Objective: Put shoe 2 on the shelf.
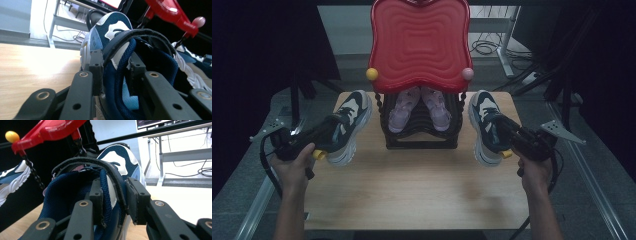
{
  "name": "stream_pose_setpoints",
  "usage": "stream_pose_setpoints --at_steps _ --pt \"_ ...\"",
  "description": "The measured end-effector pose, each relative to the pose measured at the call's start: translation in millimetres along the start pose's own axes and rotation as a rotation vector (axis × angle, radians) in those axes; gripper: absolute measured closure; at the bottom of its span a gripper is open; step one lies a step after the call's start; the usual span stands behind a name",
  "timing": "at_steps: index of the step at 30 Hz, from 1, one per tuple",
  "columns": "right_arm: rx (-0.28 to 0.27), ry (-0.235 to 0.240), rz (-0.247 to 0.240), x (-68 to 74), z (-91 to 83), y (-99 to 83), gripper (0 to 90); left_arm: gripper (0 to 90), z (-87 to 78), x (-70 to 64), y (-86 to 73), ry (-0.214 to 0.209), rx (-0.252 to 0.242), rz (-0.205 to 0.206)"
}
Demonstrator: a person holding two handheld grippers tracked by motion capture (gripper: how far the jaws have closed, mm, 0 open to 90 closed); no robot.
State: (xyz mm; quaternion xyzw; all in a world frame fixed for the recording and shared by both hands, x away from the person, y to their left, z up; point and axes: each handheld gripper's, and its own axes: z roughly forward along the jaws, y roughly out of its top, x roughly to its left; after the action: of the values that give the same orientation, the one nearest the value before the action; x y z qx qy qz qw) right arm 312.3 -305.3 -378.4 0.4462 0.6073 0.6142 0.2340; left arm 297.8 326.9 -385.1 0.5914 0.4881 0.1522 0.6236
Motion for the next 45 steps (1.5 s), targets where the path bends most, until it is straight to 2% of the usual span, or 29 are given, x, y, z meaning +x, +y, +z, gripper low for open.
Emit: stream_pose_setpoints --at_steps 11,23,31,45 --pt "-0.023 -0.001 -0.015 3.3 5.0 20.2 68.5 71.0 5.0 -5.3 21.6 -0.005 -0.025 0.013" --pt "-0.04 0.007 -0.02 6.9 10.4 40.5 68.5 71.0 9.0 -3.6 44.1 -0.017 -0.065 -0.012" --pt "-0.063 0.005 -0.01 6.9 12.1 55.7 68.5 71.0 11.3 -8.3 61.9 -0.001 -0.077 0.013" --pt "-0.102 -0.001 -0.011 9.6 11.1 86.6 68.6 71.0 17.6 -18.5 91.9 -0.004 -0.104 0.034"
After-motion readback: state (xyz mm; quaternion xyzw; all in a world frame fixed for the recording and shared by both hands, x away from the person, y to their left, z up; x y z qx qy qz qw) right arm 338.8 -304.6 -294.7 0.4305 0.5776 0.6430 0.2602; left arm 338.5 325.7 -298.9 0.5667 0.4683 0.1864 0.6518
